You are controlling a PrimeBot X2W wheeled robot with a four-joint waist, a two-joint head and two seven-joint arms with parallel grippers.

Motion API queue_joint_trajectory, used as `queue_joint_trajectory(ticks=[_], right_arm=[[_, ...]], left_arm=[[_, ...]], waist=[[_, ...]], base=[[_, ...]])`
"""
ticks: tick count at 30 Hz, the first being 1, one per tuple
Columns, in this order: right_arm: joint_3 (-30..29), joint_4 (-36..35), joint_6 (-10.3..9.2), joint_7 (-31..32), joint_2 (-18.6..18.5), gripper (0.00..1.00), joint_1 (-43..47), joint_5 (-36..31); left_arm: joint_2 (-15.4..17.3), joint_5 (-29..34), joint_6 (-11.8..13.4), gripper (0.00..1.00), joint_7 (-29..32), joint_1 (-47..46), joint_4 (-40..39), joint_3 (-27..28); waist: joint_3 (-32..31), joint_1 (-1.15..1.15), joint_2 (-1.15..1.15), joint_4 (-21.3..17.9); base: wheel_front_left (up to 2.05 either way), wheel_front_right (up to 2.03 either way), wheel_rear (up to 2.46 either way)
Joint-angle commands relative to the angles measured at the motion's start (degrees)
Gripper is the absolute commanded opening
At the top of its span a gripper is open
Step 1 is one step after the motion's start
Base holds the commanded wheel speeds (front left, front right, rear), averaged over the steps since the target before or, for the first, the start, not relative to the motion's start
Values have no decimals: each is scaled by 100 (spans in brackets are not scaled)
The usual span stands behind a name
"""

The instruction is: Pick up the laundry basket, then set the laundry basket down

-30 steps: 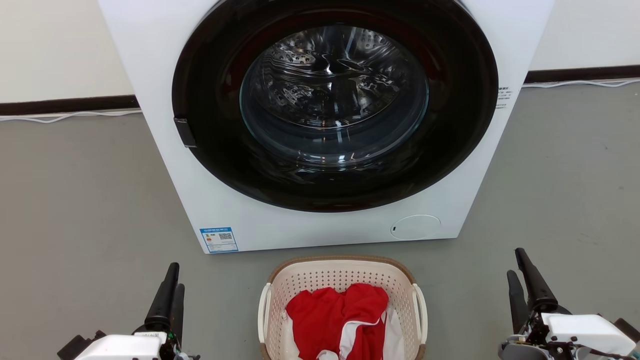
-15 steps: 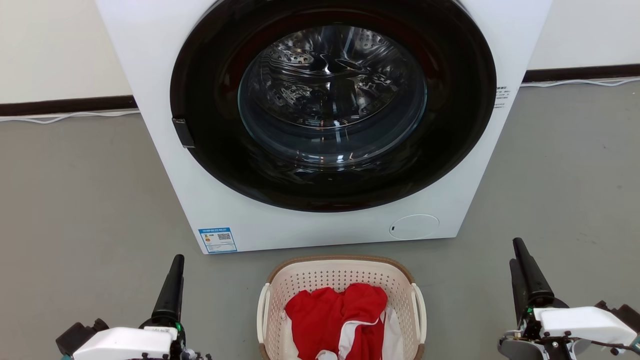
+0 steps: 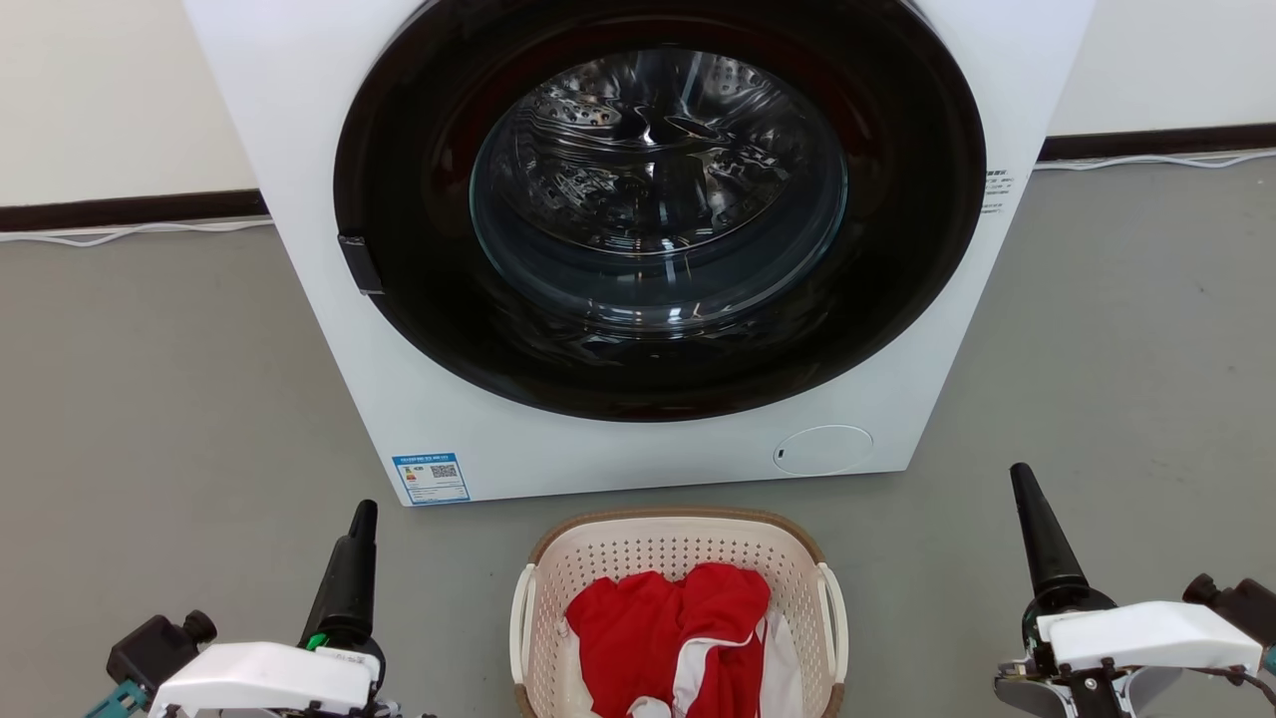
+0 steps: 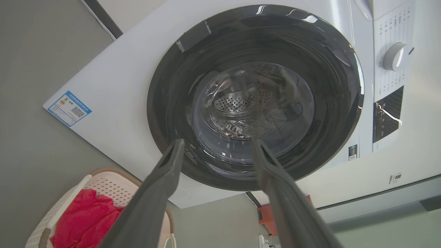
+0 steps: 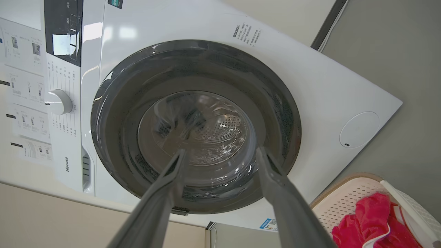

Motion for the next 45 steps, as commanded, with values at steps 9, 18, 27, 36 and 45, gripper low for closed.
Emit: queue_joint_trajectory(ticks=[9, 18, 27, 36, 45], right_arm=[[132, -195, 22, -227, -80, 100, -268, -1144], [107, -168, 26, -377, -13, 100, -295, -2014], [154, -194, 28, -512, 20, 100, -309, -2568], [223, -167, 32, -663, 17, 100, -345, -3130], [269, -128, 35, -815, 11, 100, -390, -3715]], left_arm=[[86, 1268, -21, 100, -223, -289, -269, 87], [40, 2081, -23, 100, -374, -308, -265, 126], [29, 2603, -26, 100, -508, -321, -354, 101], [34, 3192, -29, 100, -659, -338, -437, 58], [39, 3773, -32, 100, -810, -351, -511, 24]], waist=[[8, 0, 0, -13], [8, 0, 0, -35], [11, 0, 0, -46], [16, 0, 0, -51], [17, 0, 0, -70]], base=[[0, 0, 0], [0, 0, 0], [0, 0, 0], [0, 0, 0], [0, 0, 0]])
